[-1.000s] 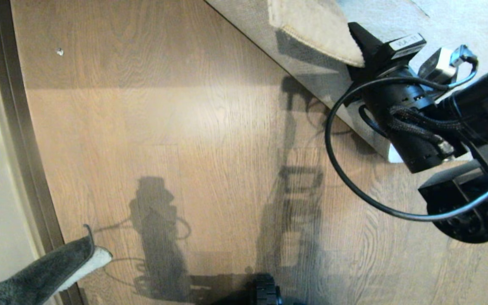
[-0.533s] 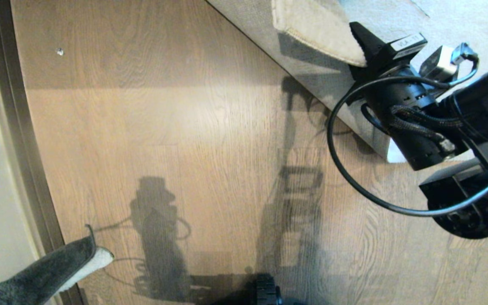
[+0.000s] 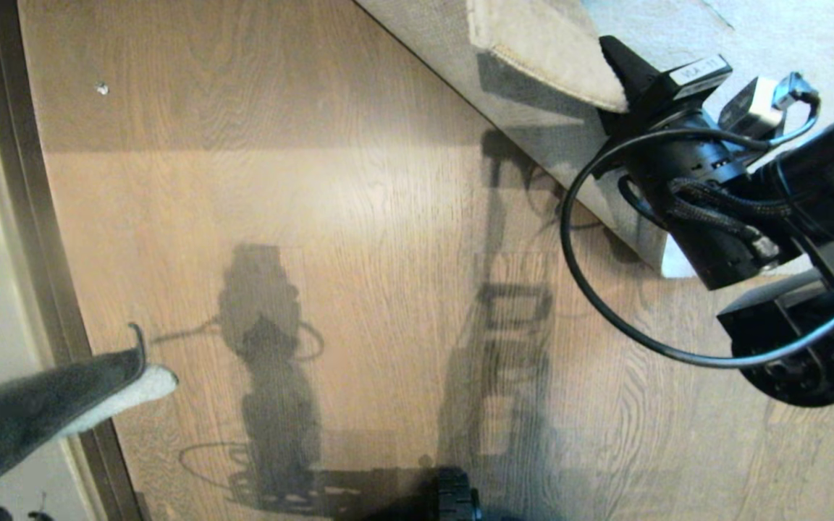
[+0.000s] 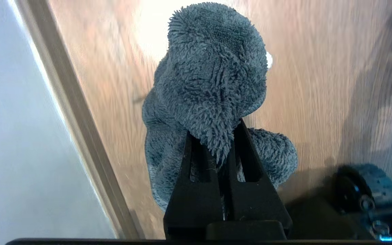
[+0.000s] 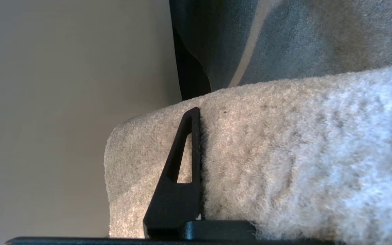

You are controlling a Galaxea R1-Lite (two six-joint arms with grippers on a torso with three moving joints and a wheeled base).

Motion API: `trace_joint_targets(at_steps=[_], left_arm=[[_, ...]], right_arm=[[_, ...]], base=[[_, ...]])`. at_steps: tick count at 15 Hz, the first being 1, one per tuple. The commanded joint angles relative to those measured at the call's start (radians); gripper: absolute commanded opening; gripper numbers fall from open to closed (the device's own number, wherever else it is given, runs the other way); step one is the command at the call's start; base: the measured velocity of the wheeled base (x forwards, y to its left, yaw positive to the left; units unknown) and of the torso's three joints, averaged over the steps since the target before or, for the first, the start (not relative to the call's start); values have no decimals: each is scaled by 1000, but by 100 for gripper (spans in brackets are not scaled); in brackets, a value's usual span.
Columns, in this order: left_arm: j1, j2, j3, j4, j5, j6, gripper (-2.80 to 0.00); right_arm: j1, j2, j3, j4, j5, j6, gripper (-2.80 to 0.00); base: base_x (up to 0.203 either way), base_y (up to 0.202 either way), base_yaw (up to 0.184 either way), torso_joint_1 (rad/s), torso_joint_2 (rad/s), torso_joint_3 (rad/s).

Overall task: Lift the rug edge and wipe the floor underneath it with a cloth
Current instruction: Wipe the floor under the carpet with a rag

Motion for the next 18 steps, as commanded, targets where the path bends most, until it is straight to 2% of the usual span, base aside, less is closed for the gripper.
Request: trace_joint_targets(at_steps=[1,4,8,11,15,18], left_arm=[[-1,204,-45,-86,-34,17,-280],[-28,342,-60,-219,-103,63,-280],[-166,460,-60,-302,-111,87,-280],[-280,609,-58,-396,-101,90,-280],[-464,904,-66,-653,-29,77,-280],[-623,1163,-143,-875,79,39,-280]], right_arm=[[0,2,-9,-44,0,7,-280],[0,4,-24,-44,0,9,-280],[0,4,-49,-44,2,7,-280],[-1,7,-55,-44,3,7,-280],[-1,9,-76,-44,3,9,-280],[-3,16,-76,-44,2,6,-280]], base=[[0,0,0,0,0,0],[0,0,0,0,0,0],[0,0,0,0,0,0],[0,0,0,0,0,0],[0,0,0,0,0,0],[0,0,0,0,0,0]])
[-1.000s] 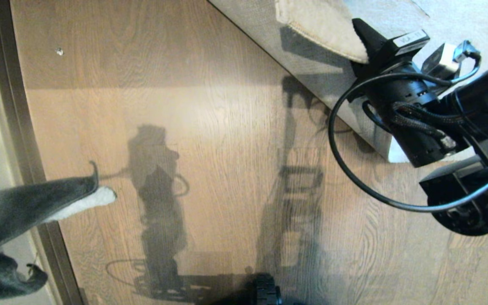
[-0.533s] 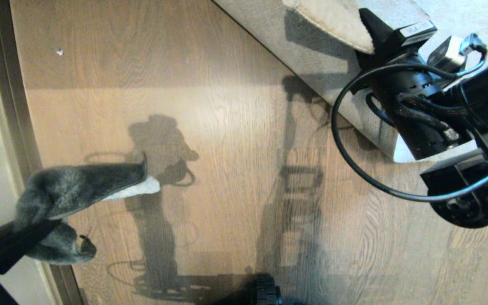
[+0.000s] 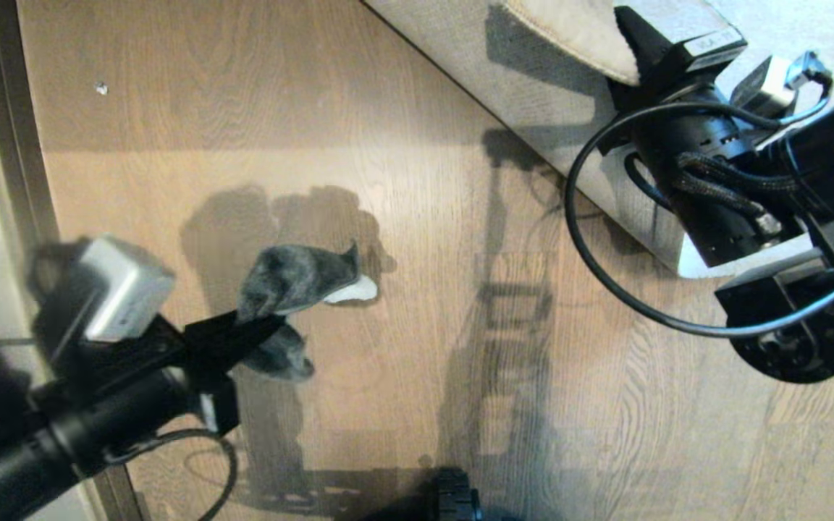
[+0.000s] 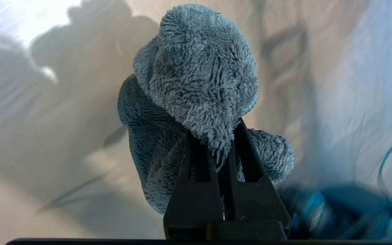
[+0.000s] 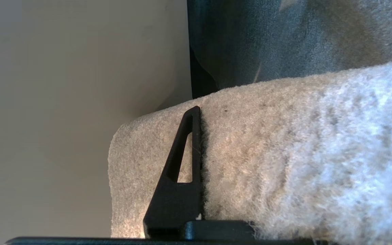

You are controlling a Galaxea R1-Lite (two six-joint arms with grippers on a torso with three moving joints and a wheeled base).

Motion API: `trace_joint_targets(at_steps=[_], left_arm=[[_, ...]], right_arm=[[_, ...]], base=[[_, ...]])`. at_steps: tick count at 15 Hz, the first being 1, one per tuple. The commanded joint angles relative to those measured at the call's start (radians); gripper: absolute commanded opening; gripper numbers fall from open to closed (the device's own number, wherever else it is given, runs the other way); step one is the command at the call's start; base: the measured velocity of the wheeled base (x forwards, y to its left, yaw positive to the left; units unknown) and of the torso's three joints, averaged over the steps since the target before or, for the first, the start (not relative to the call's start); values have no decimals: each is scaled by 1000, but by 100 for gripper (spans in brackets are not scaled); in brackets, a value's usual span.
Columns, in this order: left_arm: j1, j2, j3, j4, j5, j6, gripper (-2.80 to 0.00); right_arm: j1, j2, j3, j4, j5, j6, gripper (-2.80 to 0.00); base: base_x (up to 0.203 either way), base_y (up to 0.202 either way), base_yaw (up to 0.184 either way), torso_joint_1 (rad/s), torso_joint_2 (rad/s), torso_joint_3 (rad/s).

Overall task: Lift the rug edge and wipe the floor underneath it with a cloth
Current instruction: Wipe the floor under the carpet with a rag

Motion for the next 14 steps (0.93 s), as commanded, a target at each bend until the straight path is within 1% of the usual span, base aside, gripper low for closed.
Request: trace_joint_targets(at_steps=[1,4,6,7,9,11,14], left_arm=[[-96,262,-81,-137,56,-18,-280],[-176,478,-260,-285,155,-57,-280],[-225,567,-375,-333,228,-92,-280],[-241,602,-408,-342,252,-107,-280],[-248,656,-471,-346,285,-130,-280],[-249,715,-558,-347,341,-159,-280],[-249,791,-656,-347,382,-170,-280]], right_arm=[[-8,5,1,-44,-1,8,-280],[-13,5,5,-44,-1,3,-280],[-13,7,4,-44,-2,1,-280],[-13,8,1,-44,-2,0,-280],[-15,5,9,-44,-4,0,-280],[-21,2,9,-44,-4,0,-280],[-27,4,7,-44,-4,1,-280]], base=[[0,0,0,0,0,0],[0,0,0,0,0,0],[0,0,0,0,0,0],[0,0,0,0,0,0],[0,0,0,0,0,0],[0,0,0,0,0,0],[0,0,0,0,0,0]])
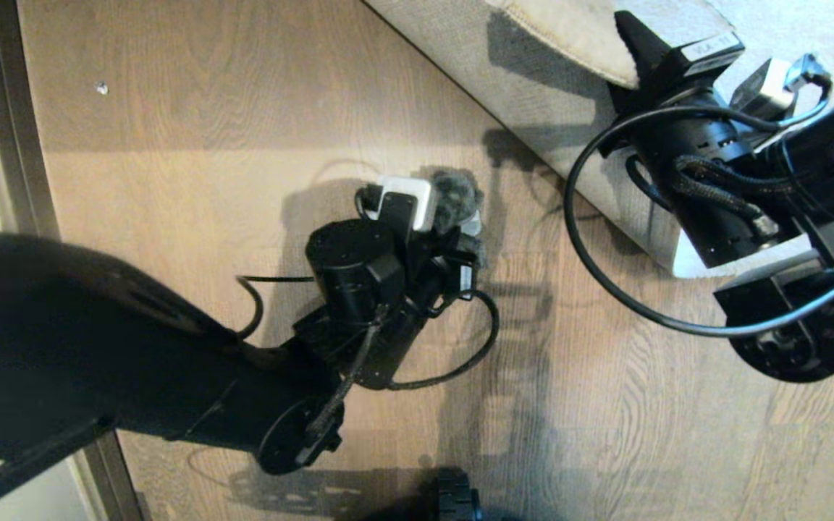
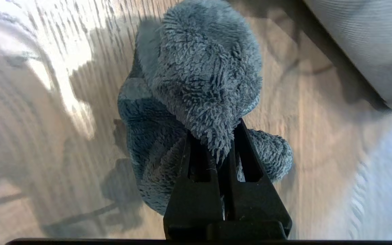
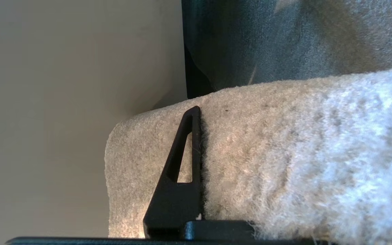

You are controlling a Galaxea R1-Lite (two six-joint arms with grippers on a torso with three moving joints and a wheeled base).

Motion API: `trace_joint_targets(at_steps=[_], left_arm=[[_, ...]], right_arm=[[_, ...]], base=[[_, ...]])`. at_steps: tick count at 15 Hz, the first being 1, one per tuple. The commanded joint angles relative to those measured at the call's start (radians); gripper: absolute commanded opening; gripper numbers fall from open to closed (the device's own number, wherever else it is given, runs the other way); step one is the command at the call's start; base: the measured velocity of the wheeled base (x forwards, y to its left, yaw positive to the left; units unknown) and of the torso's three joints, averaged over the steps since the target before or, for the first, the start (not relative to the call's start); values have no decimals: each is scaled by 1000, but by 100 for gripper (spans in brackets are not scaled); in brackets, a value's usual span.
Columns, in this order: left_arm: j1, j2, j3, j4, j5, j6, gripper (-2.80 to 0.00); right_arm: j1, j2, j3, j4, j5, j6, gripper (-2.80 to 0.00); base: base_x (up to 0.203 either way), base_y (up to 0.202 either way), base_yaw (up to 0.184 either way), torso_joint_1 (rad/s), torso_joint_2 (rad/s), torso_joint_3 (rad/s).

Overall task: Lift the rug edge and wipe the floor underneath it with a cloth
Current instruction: Wipe the floor under the carpet with a rag

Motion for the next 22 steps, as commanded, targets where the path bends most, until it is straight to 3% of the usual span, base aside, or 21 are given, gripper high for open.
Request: trace_joint_targets(at_steps=[1,7,17,22], left_arm=[[-1,84,-84,-7,23,0,-280],[44,215,-331,-7,126,24,-280],[251,231,-532,5,127,89,-280],[359,226,-548,5,124,98,-280]], right_arm=[[-2,0,1,-44,-1,7,-280],[-3,-3,16,-44,-1,10,-280],[-2,0,19,-44,0,7,-280],[-2,4,16,-44,0,7,-280]], base=[[0,0,0,0,0,0],[0,0,0,0,0,0],[0,0,0,0,0,0],[0,0,0,0,0,0]])
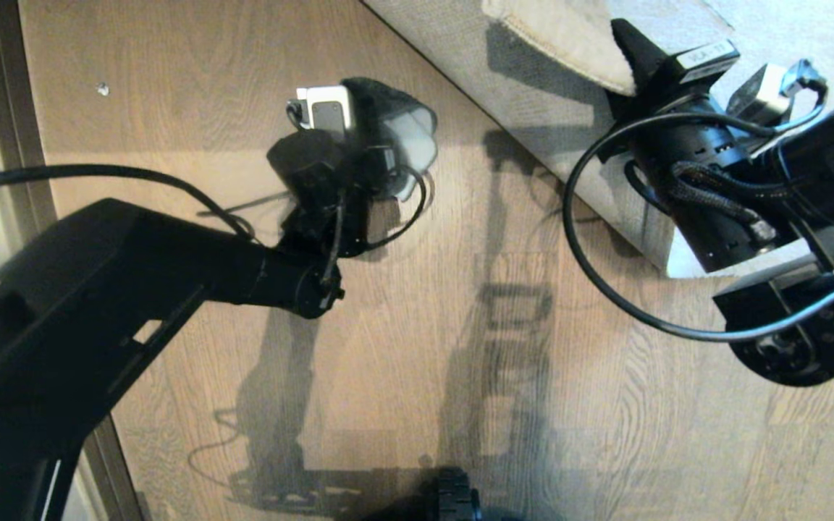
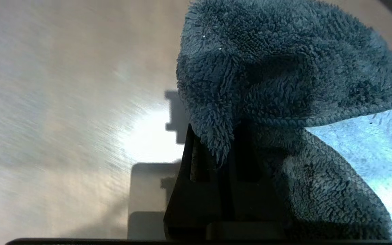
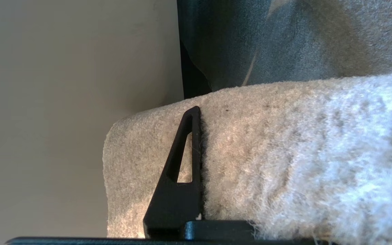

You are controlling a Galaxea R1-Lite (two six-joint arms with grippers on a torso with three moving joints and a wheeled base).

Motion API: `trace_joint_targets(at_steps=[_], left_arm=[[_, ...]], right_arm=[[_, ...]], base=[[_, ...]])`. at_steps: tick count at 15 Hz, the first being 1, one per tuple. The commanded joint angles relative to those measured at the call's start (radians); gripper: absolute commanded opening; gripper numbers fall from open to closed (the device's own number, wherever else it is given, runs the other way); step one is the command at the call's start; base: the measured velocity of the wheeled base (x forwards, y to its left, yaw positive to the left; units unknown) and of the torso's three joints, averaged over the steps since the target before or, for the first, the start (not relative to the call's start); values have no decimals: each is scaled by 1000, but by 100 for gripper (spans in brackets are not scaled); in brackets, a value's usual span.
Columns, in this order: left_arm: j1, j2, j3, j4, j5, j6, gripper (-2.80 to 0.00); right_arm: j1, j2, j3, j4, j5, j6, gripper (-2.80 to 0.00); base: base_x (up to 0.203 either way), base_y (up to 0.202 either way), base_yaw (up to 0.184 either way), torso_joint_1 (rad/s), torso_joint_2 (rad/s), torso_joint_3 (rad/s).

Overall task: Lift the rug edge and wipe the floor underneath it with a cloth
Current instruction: Wipe the floor under the carpet with a rag

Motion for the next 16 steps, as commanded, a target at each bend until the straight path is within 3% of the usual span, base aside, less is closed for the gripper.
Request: trace_joint_targets(at_steps=[1,4,7,11,13,16], left_arm=[[49,-2,-1,-2,5,0,-280],[87,-8,-7,-2,4,2,-280],[63,-35,1,-7,6,8,-280],[-38,-83,45,-8,12,23,-280],[-97,-110,147,-25,14,25,-280],[-198,-125,322,-157,34,47,-280]], right_arm=[[0,2,1,-44,0,7,-280],[0,2,2,-44,0,7,-280],[2,6,2,-44,0,9,-280],[2,1,1,-44,0,7,-280],[2,-3,1,-44,0,6,-280],[2,-8,3,-44,-2,4,-280]], base=[[0,0,0,0,0,0],[0,0,0,0,0,0],[0,0,0,0,0,0],[0,0,0,0,0,0],[0,0,0,0,0,0],[0,0,0,0,0,0]])
